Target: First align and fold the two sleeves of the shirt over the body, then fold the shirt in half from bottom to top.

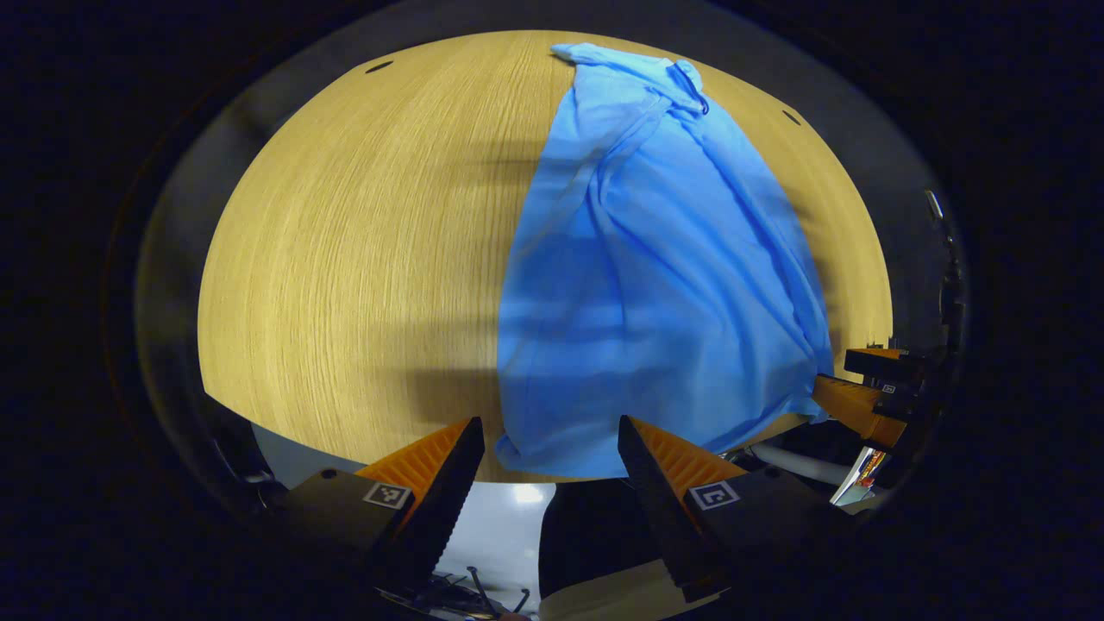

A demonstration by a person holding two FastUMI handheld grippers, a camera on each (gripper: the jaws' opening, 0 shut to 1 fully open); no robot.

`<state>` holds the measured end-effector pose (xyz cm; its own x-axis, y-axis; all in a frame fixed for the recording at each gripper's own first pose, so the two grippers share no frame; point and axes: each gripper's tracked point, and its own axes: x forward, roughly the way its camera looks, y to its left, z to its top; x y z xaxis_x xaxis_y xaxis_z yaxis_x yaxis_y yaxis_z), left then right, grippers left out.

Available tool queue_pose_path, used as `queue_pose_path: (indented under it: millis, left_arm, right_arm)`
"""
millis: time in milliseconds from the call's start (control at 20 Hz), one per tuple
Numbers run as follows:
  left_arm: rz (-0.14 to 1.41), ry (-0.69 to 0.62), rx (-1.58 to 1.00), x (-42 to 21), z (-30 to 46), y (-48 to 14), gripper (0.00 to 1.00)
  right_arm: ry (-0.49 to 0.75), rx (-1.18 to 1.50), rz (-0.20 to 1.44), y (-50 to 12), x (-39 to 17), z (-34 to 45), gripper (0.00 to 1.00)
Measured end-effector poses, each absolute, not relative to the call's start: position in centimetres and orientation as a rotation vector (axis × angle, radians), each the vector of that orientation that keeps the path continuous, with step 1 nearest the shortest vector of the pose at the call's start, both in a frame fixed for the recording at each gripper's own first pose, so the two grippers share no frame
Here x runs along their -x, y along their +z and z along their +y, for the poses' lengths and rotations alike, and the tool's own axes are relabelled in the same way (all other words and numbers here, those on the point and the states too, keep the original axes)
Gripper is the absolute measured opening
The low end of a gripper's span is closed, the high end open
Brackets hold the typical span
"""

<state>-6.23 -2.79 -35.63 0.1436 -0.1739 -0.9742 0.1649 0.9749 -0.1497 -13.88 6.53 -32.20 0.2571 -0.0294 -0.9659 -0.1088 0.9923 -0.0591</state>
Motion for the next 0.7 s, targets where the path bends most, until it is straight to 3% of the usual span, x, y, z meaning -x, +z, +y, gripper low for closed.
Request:
queue_pose_path:
  millis: [500,650,700]
  left_arm:
    - [1.376,-0.211,-0.091,5.8,-2.8,-36.8,0.96]
    - [1.362,-0.234,-0.104,5.8,-3.5,-36.7,0.61]
    - [1.354,-0.239,-0.103,5.7,-3.7,-36.8,0.56]
  right_arm:
    - [0.023,0.16,1.308,-33.6,14.2,6.7,0.99]
    - [0.016,0.15,1.295,-33.6,14.3,6.7,0.99]
    - [0.011,0.139,1.293,-33.6,14.2,6.8,0.97]
